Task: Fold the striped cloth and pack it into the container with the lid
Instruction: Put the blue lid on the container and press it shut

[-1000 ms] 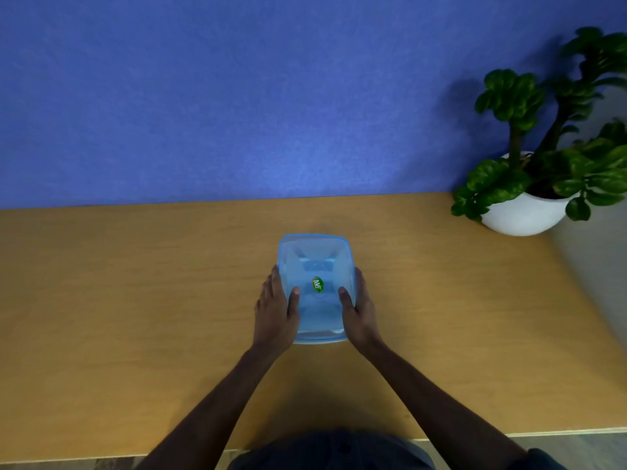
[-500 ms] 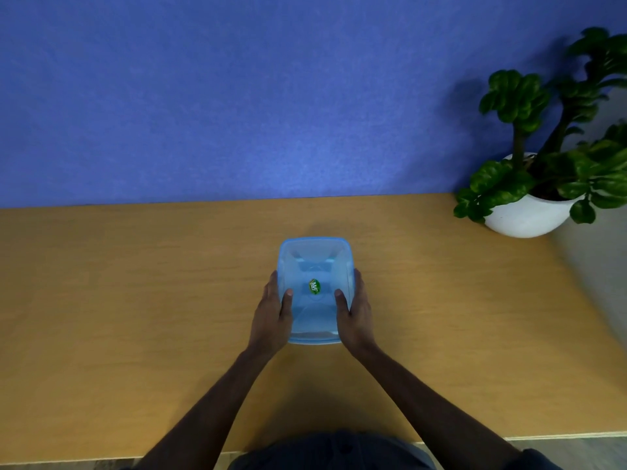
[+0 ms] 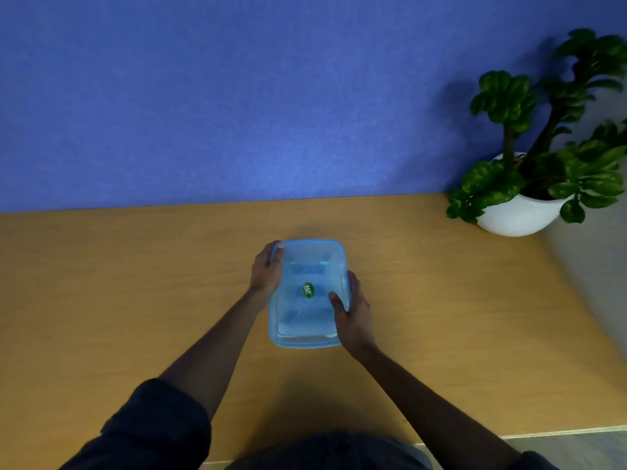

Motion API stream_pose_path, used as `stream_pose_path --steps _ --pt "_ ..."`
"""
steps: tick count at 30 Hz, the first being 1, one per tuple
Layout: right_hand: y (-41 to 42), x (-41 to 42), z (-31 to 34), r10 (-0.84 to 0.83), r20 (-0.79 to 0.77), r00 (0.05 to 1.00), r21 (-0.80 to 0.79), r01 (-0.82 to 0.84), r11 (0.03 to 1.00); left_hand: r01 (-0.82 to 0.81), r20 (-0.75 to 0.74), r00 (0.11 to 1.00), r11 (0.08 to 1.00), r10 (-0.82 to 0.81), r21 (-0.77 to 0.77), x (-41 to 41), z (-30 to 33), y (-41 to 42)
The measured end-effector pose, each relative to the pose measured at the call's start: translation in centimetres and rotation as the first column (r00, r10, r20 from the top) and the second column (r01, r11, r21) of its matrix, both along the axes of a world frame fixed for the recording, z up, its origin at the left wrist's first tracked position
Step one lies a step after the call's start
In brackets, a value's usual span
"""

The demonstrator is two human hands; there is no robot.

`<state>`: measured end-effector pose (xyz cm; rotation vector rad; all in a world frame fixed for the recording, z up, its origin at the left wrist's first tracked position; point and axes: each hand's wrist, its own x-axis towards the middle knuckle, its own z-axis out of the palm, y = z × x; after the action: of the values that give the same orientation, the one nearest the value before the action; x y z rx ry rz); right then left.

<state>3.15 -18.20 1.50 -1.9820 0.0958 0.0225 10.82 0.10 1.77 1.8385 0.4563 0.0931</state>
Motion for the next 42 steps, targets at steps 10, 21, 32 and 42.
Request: stream_pose_path --steps 10,21,32,42 --pt "-0.2 3.3 0.8 -0.055 -0.016 0.998 -0.03 0.054 0.998 -0.023 0.058 0.998 0.995 0.018 0.092 0.7 -0.9 0.1" --pt "0.5 10.8 0.2 -0.088 -0.161 0.983 0.201 0.12 0.972 -0.088 0.091 0.992 0.995 0.084 0.04 0.7 -1.6 0.0" --pt "0.5 11.5 -0.2 -0.154 -0.14 0.978 0.19 0.179 0.965 -0.125 0.042 0.991 0.992 0.124 0.007 1.3 -1.4 0.0" --pt "0.5 12.0 0.2 -0.174 -0.107 0.979 0.11 0.186 0.976 -0.143 0.053 0.989 0.985 0.138 0.093 1.1 -1.0 -0.2"
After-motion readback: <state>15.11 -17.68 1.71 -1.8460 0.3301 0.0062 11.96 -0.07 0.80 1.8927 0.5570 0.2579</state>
